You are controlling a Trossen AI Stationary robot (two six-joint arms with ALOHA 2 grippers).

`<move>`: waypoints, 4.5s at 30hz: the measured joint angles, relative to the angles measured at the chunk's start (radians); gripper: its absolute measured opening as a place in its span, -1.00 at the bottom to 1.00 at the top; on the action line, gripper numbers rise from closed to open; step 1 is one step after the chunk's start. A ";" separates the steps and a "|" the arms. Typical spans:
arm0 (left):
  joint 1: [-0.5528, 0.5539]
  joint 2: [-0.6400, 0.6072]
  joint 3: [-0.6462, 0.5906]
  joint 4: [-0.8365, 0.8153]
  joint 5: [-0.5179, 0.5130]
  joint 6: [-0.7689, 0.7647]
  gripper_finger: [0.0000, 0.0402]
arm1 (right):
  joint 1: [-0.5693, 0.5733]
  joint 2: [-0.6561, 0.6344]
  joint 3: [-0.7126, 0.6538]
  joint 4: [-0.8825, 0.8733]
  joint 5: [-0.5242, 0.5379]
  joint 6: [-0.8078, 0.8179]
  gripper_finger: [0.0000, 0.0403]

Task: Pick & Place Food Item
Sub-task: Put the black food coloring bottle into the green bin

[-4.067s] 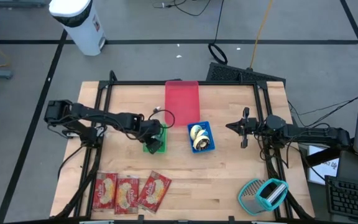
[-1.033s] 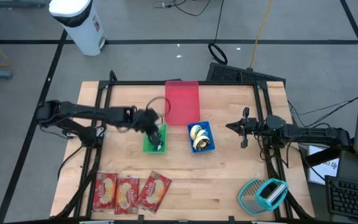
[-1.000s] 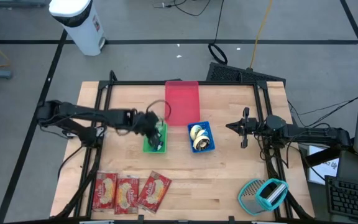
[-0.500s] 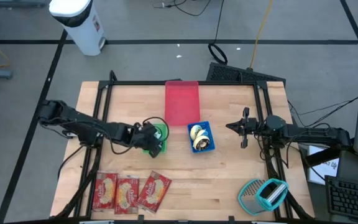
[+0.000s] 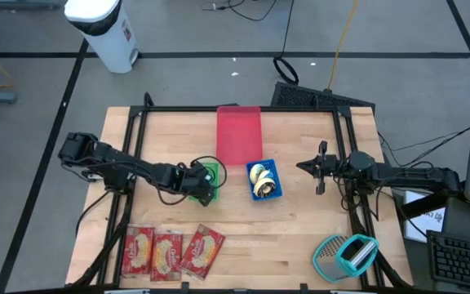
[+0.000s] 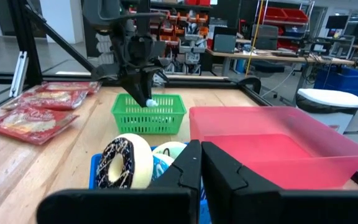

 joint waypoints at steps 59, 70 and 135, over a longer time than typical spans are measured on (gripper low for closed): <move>0.052 -0.001 0.000 0.047 0.098 0.054 -0.71 | 0.000 0.002 0.000 0.000 0.000 0.000 -0.98; 0.063 -0.001 0.000 0.047 0.141 0.099 -0.71 | 0.000 0.002 0.000 0.000 0.000 0.000 -0.98; 0.153 -0.006 0.001 -0.037 0.292 -0.093 -0.06 | 0.000 0.001 0.000 0.000 0.000 0.000 -0.98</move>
